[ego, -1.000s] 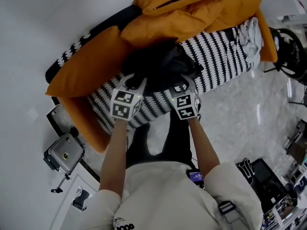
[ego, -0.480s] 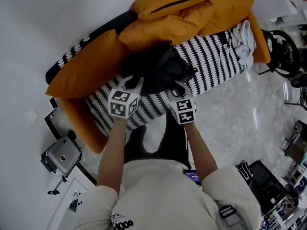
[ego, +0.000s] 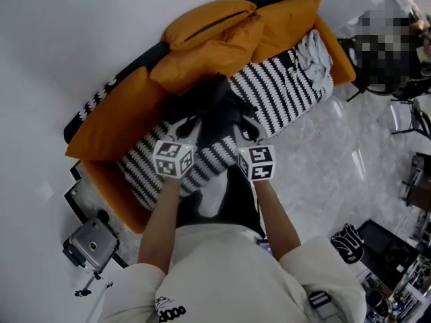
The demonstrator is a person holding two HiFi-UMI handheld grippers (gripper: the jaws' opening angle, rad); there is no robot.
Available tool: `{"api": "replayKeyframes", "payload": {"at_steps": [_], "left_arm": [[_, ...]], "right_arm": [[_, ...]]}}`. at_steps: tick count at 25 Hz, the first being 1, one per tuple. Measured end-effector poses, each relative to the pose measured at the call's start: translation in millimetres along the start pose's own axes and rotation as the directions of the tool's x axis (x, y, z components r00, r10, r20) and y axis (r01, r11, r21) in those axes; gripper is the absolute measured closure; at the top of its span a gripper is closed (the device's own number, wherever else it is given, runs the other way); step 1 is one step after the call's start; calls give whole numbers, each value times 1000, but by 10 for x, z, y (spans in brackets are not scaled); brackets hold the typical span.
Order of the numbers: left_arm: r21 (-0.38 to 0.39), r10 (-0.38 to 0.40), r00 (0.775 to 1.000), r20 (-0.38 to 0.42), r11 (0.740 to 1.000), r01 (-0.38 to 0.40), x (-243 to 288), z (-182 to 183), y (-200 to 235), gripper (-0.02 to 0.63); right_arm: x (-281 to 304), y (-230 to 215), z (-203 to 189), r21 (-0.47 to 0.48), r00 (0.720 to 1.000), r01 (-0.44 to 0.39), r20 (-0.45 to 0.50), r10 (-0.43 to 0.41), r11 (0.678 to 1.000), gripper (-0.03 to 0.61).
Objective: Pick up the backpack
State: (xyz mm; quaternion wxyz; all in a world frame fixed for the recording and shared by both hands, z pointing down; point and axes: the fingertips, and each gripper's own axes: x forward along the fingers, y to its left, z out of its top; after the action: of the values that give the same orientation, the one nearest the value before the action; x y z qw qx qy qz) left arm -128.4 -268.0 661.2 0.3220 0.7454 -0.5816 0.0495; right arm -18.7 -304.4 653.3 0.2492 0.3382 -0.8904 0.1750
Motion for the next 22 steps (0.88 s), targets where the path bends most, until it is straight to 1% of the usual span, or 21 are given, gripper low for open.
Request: {"api": "replayKeyframes", "payload": {"at_steps": [2,3,4,7,10,12,17,22], "left_arm": [[-48,-41,998,36,998,43,-10,88,-173,603],[-59,-61,997,50,996,63,-18,129,-258,603],[-50,-76,996,55,996,79,-29,162,-336,603],[15,-100,993,55,995,99,-73,269,-491,603],[35,-114,990,86,993,112,-140,455,-585,603],[64,-130,986,104,990,124,-205,602,-674,603],[171,-185,973,140,972,160,-410,983,-922,603],[242,-238,957,168,951,194,-660,1268,-1175,603]], "right_arm": [[-178,-64,124,28,999,21,27,-22,999,505],[-265,-89,195,37,999,31,39,-32,999,506],[-342,-103,268,41,998,40,50,-42,998,506],[-501,-98,471,51,995,57,84,-61,997,506],[-656,-68,626,89,989,68,125,-79,994,508],[-792,-54,728,116,983,74,160,-92,990,508],[-1129,0,1074,118,961,104,244,-131,988,508],[-1498,111,1333,99,941,156,287,-178,983,508]]}}
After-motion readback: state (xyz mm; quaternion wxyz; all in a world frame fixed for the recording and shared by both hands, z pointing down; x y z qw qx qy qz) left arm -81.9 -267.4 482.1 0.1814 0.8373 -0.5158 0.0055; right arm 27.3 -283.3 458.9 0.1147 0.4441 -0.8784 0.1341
